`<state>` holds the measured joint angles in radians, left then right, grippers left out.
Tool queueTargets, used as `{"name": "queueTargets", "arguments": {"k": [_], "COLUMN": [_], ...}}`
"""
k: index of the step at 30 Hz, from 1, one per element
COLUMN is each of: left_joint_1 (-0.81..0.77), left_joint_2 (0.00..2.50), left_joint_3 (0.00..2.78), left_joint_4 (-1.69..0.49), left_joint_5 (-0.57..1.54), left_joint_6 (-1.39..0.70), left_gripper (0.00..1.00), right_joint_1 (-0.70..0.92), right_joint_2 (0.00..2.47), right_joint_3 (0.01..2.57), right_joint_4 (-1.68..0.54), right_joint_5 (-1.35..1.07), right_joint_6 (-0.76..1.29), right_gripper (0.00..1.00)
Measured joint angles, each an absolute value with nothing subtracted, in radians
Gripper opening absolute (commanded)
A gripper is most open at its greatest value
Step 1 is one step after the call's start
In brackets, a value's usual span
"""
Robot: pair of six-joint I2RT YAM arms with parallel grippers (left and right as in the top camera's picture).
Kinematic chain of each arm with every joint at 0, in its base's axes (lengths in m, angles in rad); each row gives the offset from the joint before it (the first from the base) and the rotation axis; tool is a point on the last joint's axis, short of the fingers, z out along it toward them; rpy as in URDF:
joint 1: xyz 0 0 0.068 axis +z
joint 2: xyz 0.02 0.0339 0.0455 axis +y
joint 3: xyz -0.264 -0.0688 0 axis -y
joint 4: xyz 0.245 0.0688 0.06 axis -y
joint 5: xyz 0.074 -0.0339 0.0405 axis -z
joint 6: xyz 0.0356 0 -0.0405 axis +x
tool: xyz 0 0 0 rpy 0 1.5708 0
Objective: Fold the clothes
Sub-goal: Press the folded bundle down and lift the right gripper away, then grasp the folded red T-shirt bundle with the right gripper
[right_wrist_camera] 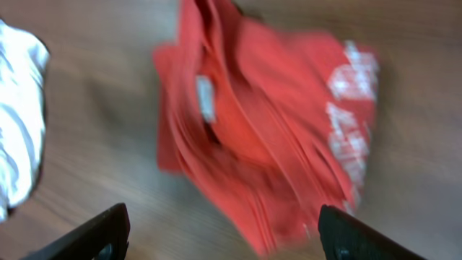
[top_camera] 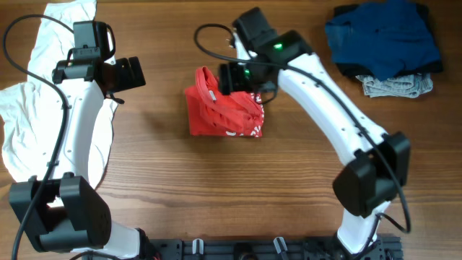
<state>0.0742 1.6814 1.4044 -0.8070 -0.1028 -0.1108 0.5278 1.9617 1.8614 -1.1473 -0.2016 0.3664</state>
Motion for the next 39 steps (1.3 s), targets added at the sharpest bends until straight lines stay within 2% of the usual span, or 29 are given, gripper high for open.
{"name": "queueTargets", "arguments": {"k": [7, 11, 13, 14, 15, 21, 25, 27, 34, 39], "left_joint_1": [0.074, 0.074, 0.074, 0.074, 0.074, 0.074, 0.074, 0.074, 0.074, 0.074], "left_joint_2": [1.681, 1.681, 1.681, 1.681, 1.681, 1.681, 1.681, 1.681, 1.681, 1.681], "left_joint_3": [1.404, 1.404, 1.404, 1.404, 1.404, 1.404, 1.404, 1.404, 1.404, 1.404], "left_joint_4": [-0.807, -0.807, -0.806, -0.805, -0.804, -0.803, -0.803, -0.804, -0.799, -0.793], "left_joint_5": [-0.084, -0.067, -0.054, -0.048, -0.041, -0.028, -0.028, -0.028, -0.028, -0.027], "left_joint_6": [-0.111, -0.111, -0.111, -0.111, -0.111, -0.111, -0.111, -0.111, -0.111, -0.111], "left_gripper": [1.00, 1.00, 1.00, 1.00, 1.00, 1.00, 1.00, 1.00, 1.00, 1.00], "right_joint_1": [0.532, 0.532, 0.532, 0.532, 0.532, 0.532, 0.532, 0.533, 0.557, 0.635], "right_joint_2": [1.955, 1.955, 1.956, 1.956, 1.956, 1.956, 1.956, 1.956, 1.956, 1.943], "right_joint_3": [1.828, 1.739, 1.699, 1.655, 1.630, 1.540, 1.498, 1.496, 1.504, 1.537], "right_joint_4": [-1.252, -1.218, -1.194, -1.155, -1.135, -0.974, -0.889, -0.884, -0.903, -0.892], "right_joint_5": [-0.201, -0.197, -0.197, -0.196, -0.194, -0.189, -0.189, -0.191, -0.238, -0.292], "right_joint_6": [0.364, 0.307, 0.284, 0.262, 0.255, 0.201, 0.186, 0.179, 0.186, 0.228], "right_gripper": [0.84, 0.77, 0.70, 0.61, 0.56, 0.36, 0.13, 0.06, 0.04, 0.04]}}
